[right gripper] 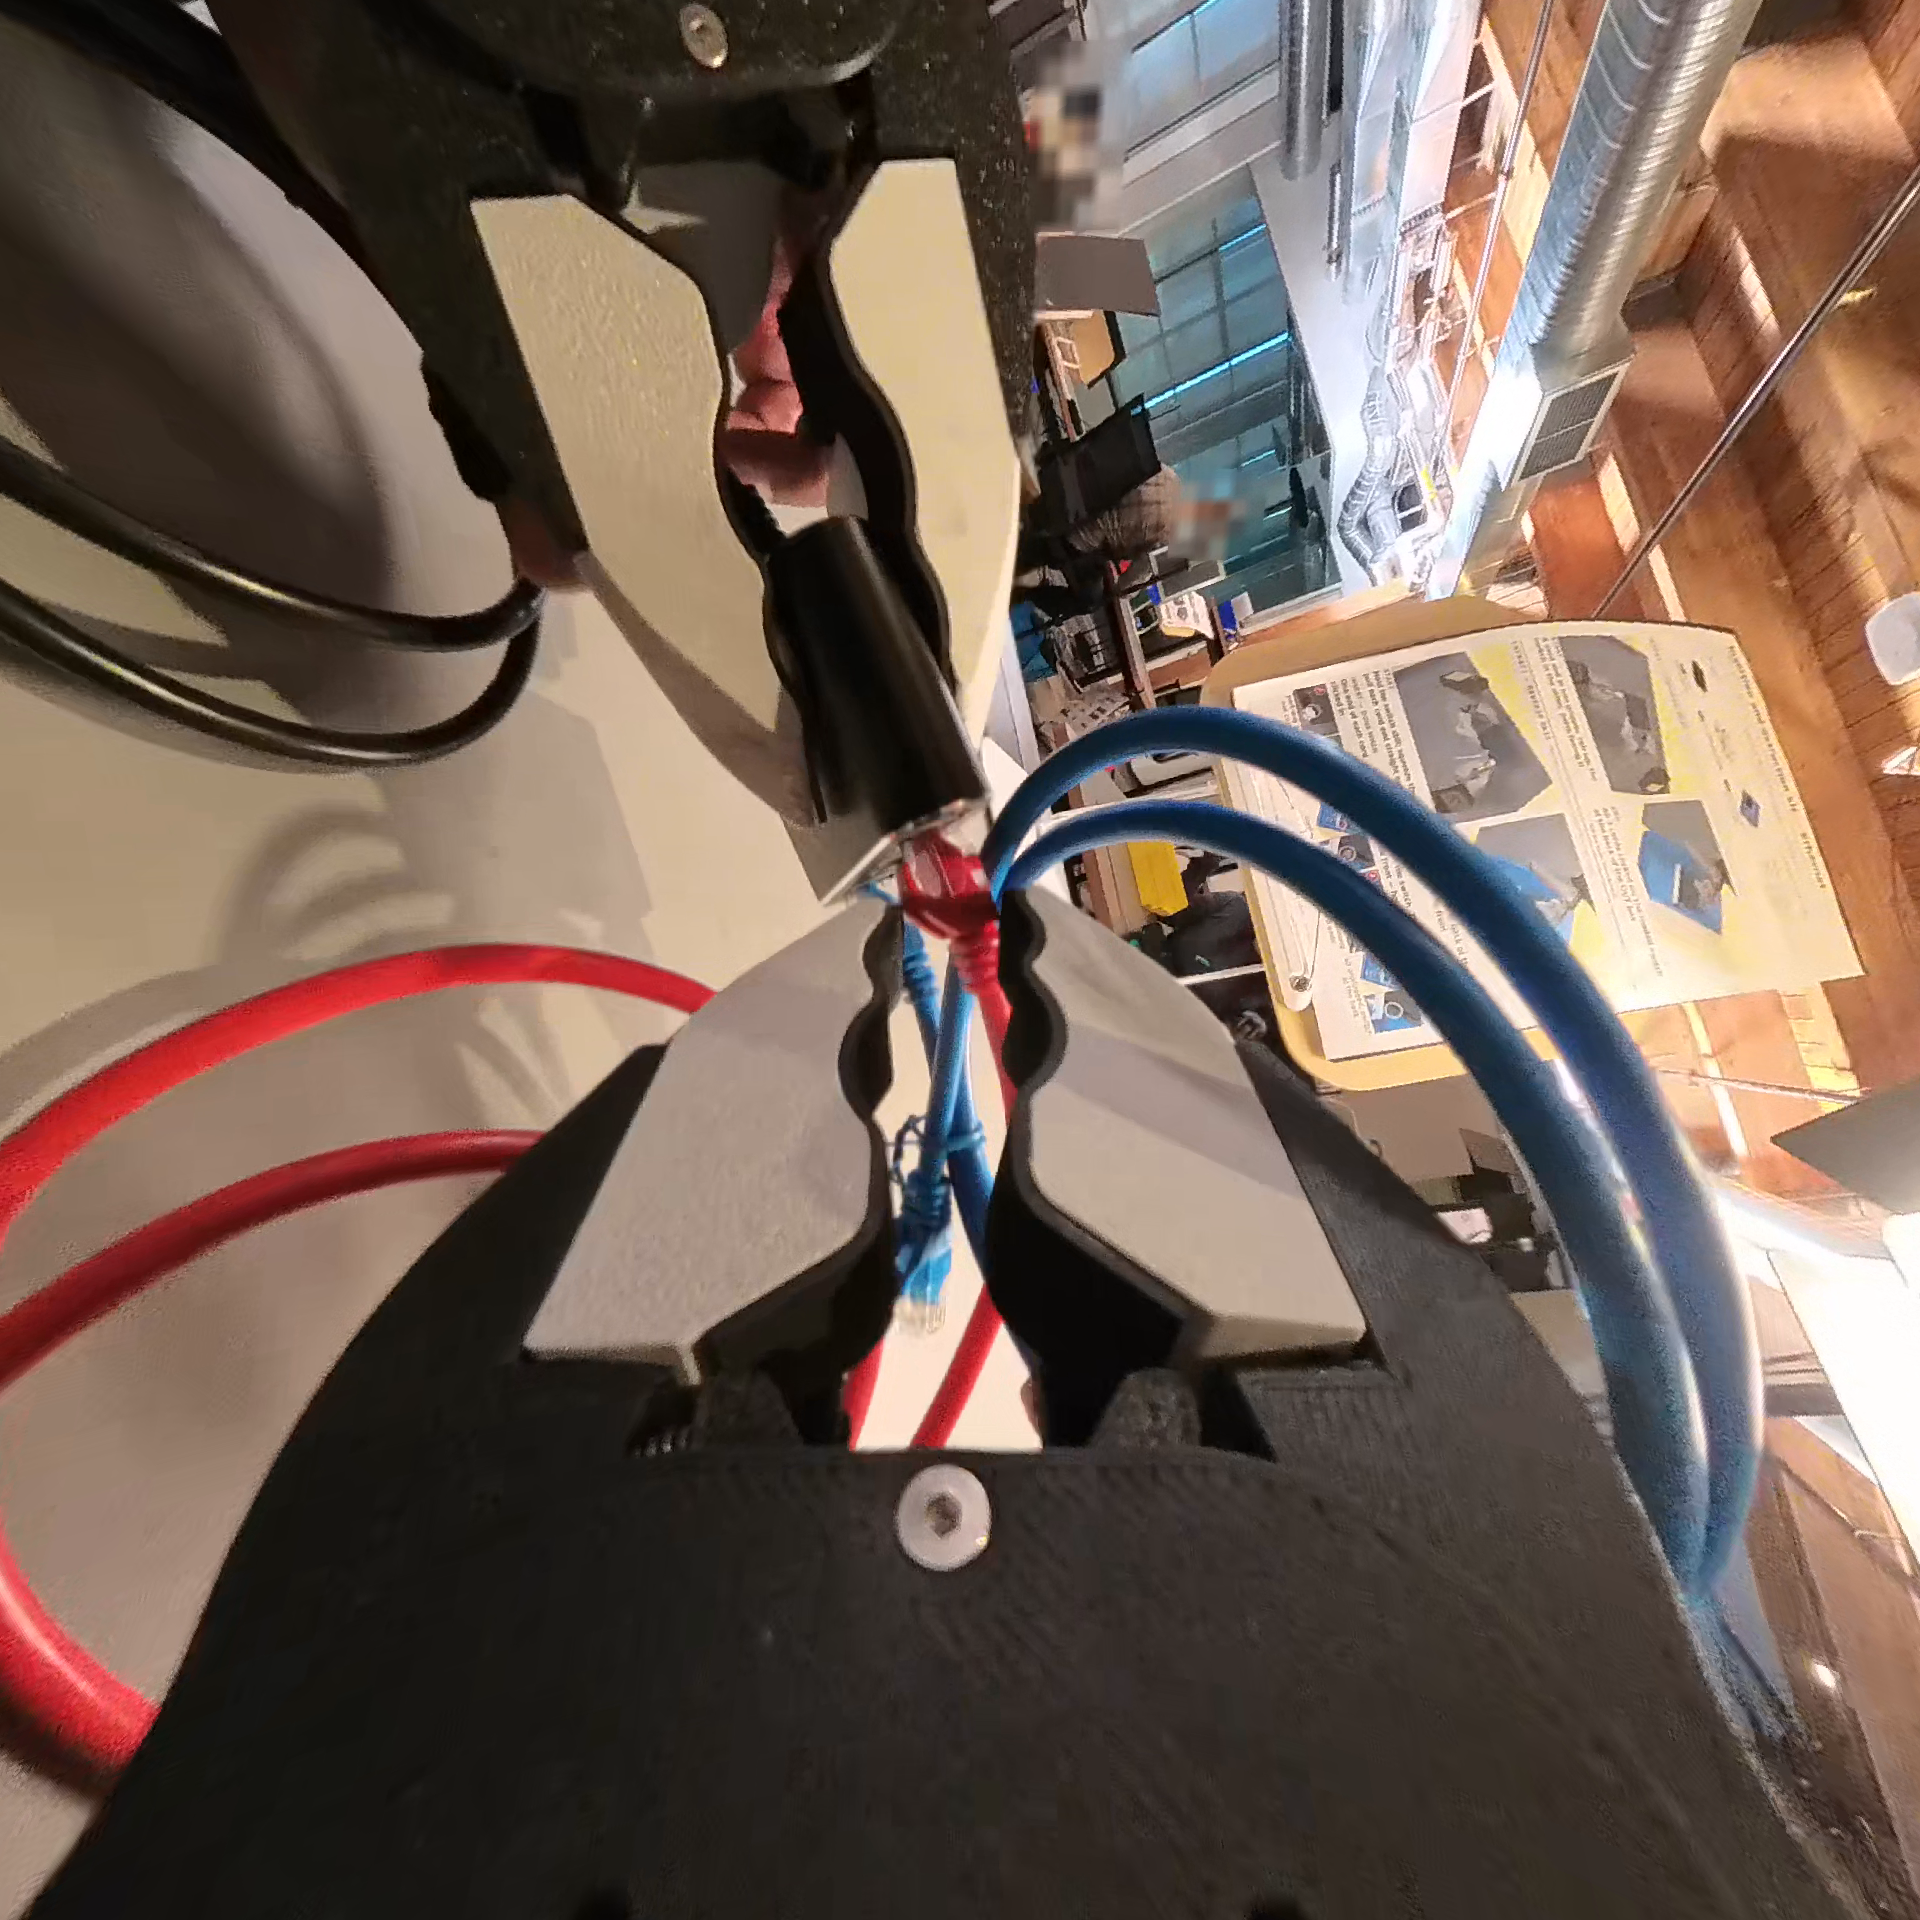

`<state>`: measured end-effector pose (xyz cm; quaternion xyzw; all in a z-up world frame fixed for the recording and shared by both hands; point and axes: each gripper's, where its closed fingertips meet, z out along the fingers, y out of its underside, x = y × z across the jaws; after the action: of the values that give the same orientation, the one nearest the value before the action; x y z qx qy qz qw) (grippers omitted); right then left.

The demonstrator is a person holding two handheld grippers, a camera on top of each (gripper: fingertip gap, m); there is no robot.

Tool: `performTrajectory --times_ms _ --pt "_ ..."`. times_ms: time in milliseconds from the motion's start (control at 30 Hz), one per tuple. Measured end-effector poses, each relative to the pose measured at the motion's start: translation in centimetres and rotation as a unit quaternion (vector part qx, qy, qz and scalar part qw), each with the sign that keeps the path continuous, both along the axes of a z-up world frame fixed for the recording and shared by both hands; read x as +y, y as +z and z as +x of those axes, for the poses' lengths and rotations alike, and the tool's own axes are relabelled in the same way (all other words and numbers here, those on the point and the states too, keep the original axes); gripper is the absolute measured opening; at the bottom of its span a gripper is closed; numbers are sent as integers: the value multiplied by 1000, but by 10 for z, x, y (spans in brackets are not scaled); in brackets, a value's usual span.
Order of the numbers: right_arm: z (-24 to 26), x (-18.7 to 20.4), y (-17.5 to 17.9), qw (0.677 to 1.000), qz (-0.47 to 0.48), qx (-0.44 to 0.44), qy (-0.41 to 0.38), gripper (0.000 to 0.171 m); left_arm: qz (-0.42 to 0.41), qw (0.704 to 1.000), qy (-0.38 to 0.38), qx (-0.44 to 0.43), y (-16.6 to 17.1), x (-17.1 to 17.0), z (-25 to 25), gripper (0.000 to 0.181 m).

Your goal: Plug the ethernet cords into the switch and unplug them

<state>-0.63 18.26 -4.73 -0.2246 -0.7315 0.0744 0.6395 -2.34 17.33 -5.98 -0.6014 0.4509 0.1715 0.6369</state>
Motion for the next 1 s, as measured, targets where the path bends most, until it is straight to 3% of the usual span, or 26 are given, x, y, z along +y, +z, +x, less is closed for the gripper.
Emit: performTrajectory --times_ms 467,833,1000 --pt "4 -19 -12 999 -9 -31 40 20 -23 999 -25 36 -13 -4 7 28" --pt "3 -10 -29 996 -29 -74 27 25 -32 996 -52 63 -20 -10 17 28" --pt "8 -14 -22 993 -77 -65 54 23 -31 996 -54 57 -18 -11 17 28"
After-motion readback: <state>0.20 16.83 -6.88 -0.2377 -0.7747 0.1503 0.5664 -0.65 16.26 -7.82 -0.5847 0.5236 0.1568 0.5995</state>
